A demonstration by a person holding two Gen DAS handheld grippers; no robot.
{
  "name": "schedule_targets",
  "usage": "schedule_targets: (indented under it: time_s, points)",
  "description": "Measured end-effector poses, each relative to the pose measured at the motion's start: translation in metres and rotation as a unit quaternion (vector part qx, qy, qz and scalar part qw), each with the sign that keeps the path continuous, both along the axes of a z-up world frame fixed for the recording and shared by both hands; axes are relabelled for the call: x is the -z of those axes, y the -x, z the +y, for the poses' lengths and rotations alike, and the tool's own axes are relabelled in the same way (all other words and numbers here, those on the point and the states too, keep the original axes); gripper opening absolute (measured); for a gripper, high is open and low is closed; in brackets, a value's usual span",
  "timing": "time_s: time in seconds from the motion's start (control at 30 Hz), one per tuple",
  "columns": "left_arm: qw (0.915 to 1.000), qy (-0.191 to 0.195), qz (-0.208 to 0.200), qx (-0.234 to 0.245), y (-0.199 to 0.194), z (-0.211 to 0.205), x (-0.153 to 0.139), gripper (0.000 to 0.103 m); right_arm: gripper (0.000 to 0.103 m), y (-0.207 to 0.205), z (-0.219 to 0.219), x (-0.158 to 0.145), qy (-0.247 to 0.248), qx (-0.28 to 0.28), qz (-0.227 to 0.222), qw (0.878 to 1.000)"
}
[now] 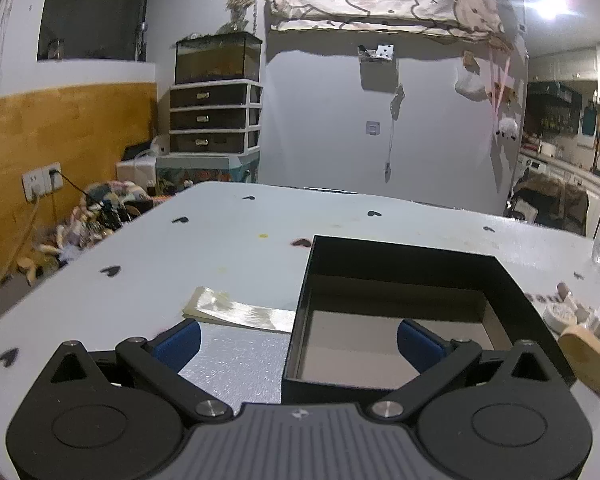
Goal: Organize rigid objects
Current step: 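Grasp the cream plastic holder with the right tool while the left tool closes beside the black box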
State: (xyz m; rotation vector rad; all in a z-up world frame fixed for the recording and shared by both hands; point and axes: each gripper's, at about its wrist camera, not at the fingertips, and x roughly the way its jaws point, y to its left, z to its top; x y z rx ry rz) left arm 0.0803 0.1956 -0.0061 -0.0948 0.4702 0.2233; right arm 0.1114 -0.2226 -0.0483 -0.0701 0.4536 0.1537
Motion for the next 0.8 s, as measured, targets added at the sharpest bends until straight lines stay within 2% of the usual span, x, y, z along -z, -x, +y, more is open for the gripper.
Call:
schedule_targets:
  time_s: [0.23, 0.37, 0.47, 0.53, 0.67, 0.73, 0.8]
  points:
    - [0.9994, 0.026, 0.018, 0.012, -0.022, 0.011, 0.005, 0.08, 0.085, -0.037, 0.006, 0.004, 0.002, -0.042, 0.045, 0.998]
    - [0.9988, 0.029, 0.036, 0.016, -0.037, 0.014, 0.008, 0.077, 0.078, -0.053, 0.012, 0.01, 0.003, -0.055, 0.063, 0.997]
    - [0.998, 0.036, 0.048, 0.018, -0.044, 0.017, 0.011, 0.064, 0.068, -0.059, 0.015, 0.014, -0.003, -0.06, 0.071, 0.996]
    - [0.9979, 0.035, 0.052, 0.02, -0.046, 0.018, 0.013, 0.052, 0.061, -0.061, 0.016, 0.016, -0.005, -0.064, 0.076, 0.995]
    - [0.9977, 0.029, 0.055, 0.027, -0.05, 0.018, 0.015, 0.037, 0.056, -0.063, 0.016, 0.019, -0.005, -0.062, 0.083, 0.995]
    - [0.9978, 0.028, 0.056, 0.023, -0.053, 0.019, 0.017, 0.021, 0.05, -0.064, 0.014, 0.019, -0.01, -0.063, 0.082, 0.995]
    - [0.9977, 0.03, 0.057, 0.021, -0.055, 0.02, 0.019, 0.014, 0.049, -0.064, 0.013, 0.019, -0.013, -0.062, 0.083, 0.994]
